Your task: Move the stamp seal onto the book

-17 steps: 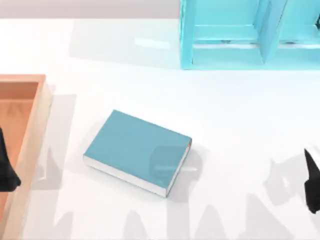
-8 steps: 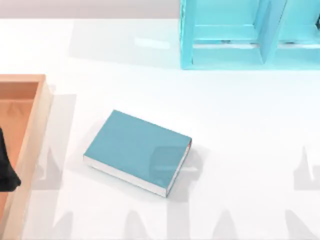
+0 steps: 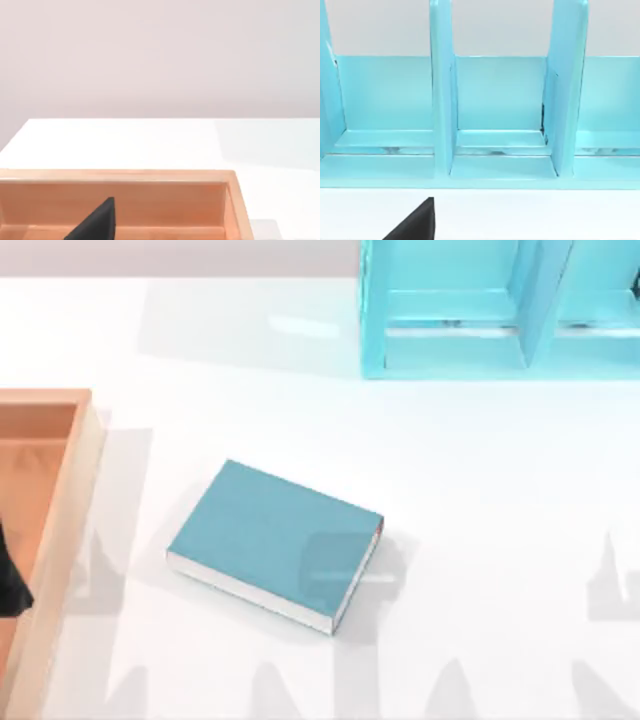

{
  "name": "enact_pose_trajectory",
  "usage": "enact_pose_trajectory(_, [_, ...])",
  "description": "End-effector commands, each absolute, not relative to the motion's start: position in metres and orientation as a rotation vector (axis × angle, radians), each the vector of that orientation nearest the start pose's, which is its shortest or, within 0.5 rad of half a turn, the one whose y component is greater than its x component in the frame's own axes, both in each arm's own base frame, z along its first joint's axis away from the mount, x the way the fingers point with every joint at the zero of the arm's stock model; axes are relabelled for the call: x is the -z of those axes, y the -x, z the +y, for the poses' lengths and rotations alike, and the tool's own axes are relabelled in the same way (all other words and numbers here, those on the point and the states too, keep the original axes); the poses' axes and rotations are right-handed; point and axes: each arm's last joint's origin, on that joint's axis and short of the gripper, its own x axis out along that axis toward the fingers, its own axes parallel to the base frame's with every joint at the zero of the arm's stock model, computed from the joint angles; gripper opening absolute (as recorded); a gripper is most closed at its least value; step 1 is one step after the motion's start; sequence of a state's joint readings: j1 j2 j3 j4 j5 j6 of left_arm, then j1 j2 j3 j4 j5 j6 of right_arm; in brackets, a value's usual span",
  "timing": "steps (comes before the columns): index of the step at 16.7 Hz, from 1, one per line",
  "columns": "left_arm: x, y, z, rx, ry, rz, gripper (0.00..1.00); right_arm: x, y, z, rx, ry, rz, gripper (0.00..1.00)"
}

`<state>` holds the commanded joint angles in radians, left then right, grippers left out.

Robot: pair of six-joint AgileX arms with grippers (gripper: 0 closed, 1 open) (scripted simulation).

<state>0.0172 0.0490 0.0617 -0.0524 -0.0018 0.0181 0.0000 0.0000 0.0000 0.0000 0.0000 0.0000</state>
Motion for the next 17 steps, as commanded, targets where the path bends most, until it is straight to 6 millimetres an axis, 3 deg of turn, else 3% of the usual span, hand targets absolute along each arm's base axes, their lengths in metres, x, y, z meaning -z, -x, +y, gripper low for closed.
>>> enact_pose_trajectory(5, [-0.225,-0.115,0.007,-0.060,-0.070,0.254,1.00,-0.160,-0.106,-0.001,0.000,0.000,0.000,1.00])
enact_pose_trajectory(9, [-0.261,-0.157,0.018,-0.072,-0.089,0.610,1.00,-0.160,-0.106,-0.001,0.000,0.000,0.000,1.00])
enact_pose_trajectory(12, [-0.263,-0.208,0.032,-0.060,-0.080,0.939,1.00,-0.160,-0.106,-0.001,0.000,0.000,0.000,1.00])
enact_pose_trajectory(17, [-0.244,-0.284,0.061,-0.017,-0.044,1.366,1.00,-0.160,-0.106,-0.001,0.000,0.000,0.000,1.00])
